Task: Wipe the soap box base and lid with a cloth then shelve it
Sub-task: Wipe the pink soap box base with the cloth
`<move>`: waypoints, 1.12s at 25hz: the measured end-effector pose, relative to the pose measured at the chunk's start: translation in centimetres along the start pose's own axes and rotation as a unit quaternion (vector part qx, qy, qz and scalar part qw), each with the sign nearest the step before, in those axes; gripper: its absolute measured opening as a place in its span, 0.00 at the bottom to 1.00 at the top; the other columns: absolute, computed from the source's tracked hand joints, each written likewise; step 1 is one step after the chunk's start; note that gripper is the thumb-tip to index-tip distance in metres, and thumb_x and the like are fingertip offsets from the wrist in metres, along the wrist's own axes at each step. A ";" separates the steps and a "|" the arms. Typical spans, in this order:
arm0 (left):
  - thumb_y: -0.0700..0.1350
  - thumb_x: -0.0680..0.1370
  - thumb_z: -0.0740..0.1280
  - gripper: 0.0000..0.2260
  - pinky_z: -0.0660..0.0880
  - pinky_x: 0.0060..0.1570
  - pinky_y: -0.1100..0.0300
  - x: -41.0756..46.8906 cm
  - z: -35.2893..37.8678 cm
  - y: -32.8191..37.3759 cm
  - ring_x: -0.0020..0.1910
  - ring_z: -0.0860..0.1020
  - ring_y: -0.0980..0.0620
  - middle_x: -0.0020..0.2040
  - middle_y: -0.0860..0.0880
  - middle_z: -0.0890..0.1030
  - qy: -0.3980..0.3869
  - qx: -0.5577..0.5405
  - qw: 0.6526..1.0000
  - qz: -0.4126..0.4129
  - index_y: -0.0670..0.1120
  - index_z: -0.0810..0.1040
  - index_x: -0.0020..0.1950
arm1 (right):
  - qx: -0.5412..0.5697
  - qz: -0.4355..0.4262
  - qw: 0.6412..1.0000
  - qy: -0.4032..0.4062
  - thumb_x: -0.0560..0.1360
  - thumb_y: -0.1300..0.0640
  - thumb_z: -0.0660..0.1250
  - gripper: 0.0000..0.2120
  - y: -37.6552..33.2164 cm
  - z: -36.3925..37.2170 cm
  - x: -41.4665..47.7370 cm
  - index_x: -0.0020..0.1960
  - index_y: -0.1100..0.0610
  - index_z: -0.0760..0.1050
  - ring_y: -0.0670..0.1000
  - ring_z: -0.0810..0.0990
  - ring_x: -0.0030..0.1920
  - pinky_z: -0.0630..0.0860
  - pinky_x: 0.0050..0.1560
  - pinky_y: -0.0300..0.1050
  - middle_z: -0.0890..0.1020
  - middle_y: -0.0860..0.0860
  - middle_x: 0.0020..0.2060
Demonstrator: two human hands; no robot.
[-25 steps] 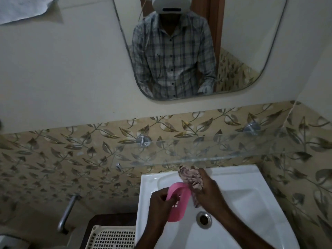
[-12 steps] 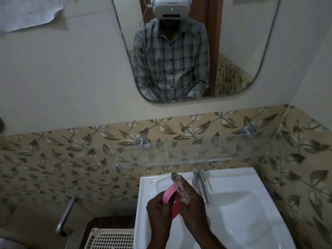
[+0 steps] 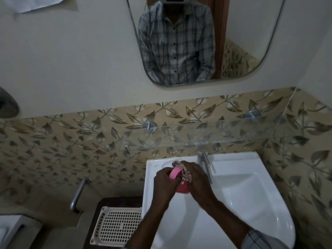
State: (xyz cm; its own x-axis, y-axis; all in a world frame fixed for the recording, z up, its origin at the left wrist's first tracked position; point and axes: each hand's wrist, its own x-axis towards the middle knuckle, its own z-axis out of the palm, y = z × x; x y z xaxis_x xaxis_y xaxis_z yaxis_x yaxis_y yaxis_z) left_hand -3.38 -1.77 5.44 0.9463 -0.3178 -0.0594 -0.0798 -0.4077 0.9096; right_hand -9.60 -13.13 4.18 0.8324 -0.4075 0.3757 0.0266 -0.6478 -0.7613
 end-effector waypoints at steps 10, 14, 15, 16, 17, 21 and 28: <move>0.42 0.71 0.70 0.03 0.81 0.36 0.53 -1.8 0.0 -0.6 0.35 0.82 0.55 0.34 0.50 0.85 -0.015 -0.062 0.996 0.064 0.47 0.83 0.38 | -0.011 -0.088 0.993 0.075 0.72 0.79 0.64 0.29 -1.2 1.5 -2.9 0.69 0.60 0.74 0.55 0.70 0.72 0.67 0.73 0.55 0.76 0.57 0.68; 0.48 0.72 0.71 0.08 0.84 0.41 0.52 -2.1 0.0 -0.9 0.41 0.86 0.51 0.40 0.49 0.87 -0.039 -0.101 0.990 0.092 0.48 0.86 0.47 | 0.057 0.016 0.994 0.088 0.75 0.74 0.66 0.26 -0.7 1.4 -2.4 0.70 0.59 0.73 0.55 0.71 0.72 0.69 0.72 0.58 0.76 0.56 0.68; 0.47 0.72 0.71 0.06 0.84 0.41 0.52 -2.2 -0.1 -0.9 0.40 0.86 0.52 0.38 0.51 0.87 -0.039 -0.103 0.990 0.082 0.50 0.87 0.46 | 0.057 0.011 0.994 0.092 0.75 0.73 0.65 0.25 -1.0 1.2 -2.6 0.70 0.56 0.73 0.54 0.71 0.72 0.67 0.73 0.56 0.76 0.54 0.68; 0.45 0.71 0.70 0.05 0.83 0.38 0.52 -2.2 -0.1 -1.0 0.37 0.85 0.54 0.35 0.52 0.86 -0.032 -0.099 0.992 0.075 0.51 0.86 0.42 | 0.028 -0.040 0.995 0.085 0.75 0.73 0.63 0.26 -1.2 1.3 -2.9 0.70 0.55 0.72 0.53 0.70 0.72 0.65 0.75 0.53 0.75 0.53 0.69; 0.45 0.70 0.69 0.06 0.82 0.36 0.52 -2.2 -0.1 -1.2 0.35 0.84 0.55 0.33 0.53 0.85 -0.024 -0.097 0.992 0.076 0.50 0.86 0.39 | 0.006 -0.089 0.994 0.063 0.75 0.73 0.62 0.26 -1.1 1.5 -3.2 0.70 0.55 0.72 0.53 0.70 0.72 0.63 0.75 0.51 0.75 0.53 0.69; 0.50 0.75 0.68 0.14 0.83 0.45 0.58 -3.9 0.4 -1.9 0.45 0.86 0.52 0.44 0.52 0.88 0.007 -0.136 0.982 0.130 0.45 0.86 0.55 | 0.092 0.133 0.986 0.032 0.77 0.66 0.63 0.20 0.1 0.8 -1.6 0.67 0.53 0.75 0.52 0.78 0.62 0.75 0.63 0.50 0.80 0.53 0.60; 0.50 0.74 0.70 0.09 0.80 0.38 0.62 -3.1 1.0 -0.1 0.39 0.84 0.54 0.42 0.53 0.87 -0.019 -0.129 0.986 0.107 0.55 0.85 0.53 | 0.209 0.269 0.939 0.056 0.74 0.62 0.67 0.16 0.5 0.0 0.3 0.61 0.54 0.76 0.58 0.84 0.45 0.82 0.42 0.57 0.85 0.55 0.47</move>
State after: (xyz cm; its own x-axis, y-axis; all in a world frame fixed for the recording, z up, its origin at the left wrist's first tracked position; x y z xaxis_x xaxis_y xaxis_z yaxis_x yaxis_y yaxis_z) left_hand -6.64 -1.56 5.10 0.9035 -0.4072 0.1335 -0.1885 -0.0979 0.9772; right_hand -9.30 -13.57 3.94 0.7251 -0.6831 -0.0873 -0.1474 -0.0301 -0.9886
